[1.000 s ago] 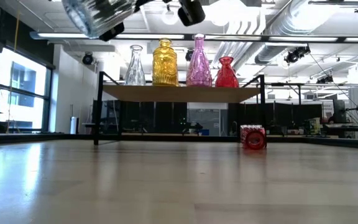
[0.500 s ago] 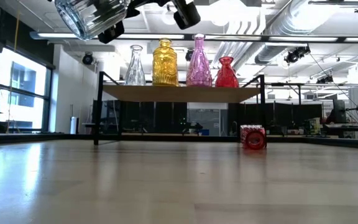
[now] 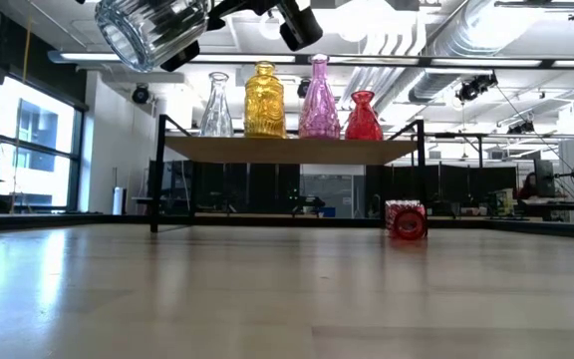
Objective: Sort vases onto shelf
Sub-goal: Put the transparent vase aligned with the other transparent vases on the shelf
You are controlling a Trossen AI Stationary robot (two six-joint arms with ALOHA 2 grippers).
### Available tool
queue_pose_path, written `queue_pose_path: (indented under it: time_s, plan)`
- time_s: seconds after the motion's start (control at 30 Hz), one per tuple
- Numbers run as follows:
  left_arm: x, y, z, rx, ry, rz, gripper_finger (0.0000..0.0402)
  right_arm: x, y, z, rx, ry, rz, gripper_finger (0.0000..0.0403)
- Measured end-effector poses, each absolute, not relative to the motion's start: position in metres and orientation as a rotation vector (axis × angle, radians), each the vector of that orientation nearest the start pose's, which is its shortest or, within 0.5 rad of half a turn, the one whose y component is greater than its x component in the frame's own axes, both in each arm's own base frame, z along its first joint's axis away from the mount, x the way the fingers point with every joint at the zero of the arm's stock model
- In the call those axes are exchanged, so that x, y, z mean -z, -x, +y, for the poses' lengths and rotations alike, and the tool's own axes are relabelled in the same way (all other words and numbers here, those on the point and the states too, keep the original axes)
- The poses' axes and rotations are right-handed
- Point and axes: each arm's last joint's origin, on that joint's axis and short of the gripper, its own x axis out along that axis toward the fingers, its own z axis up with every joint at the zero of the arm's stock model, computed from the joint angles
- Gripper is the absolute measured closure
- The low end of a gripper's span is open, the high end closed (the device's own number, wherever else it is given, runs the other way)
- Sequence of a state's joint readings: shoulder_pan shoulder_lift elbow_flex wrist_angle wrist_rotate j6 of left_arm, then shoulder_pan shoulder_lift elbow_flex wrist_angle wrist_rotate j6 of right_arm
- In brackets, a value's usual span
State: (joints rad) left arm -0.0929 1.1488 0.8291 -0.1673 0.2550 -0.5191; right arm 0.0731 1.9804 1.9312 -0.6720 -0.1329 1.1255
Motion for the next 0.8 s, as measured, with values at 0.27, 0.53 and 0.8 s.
queue_pose_path:
  time_s: [0.27, 0.53, 0.8]
  plan:
    - [-0.2793, -0.2462, -0.0303, 0.21, 0.531, 0.565, 0.0232, -0.3302, -0.4438, 0.0364, 0.222, -1.09, 0.758, 0.0374]
    - [-0.2791, -0.2461, -0.0303, 0.211, 0.527, 0.565, 0.0233, -0.3304, -0.4439, 0.0365, 0.21, -1.073, 0.759, 0.034]
    - [-0.2789, -0.2457, -0.0303, 0.211, 0.526, 0.569, 0.0233, -0.3304, -0.4439, 0.036, 0.218, -1.068, 0.754, 0.0337]
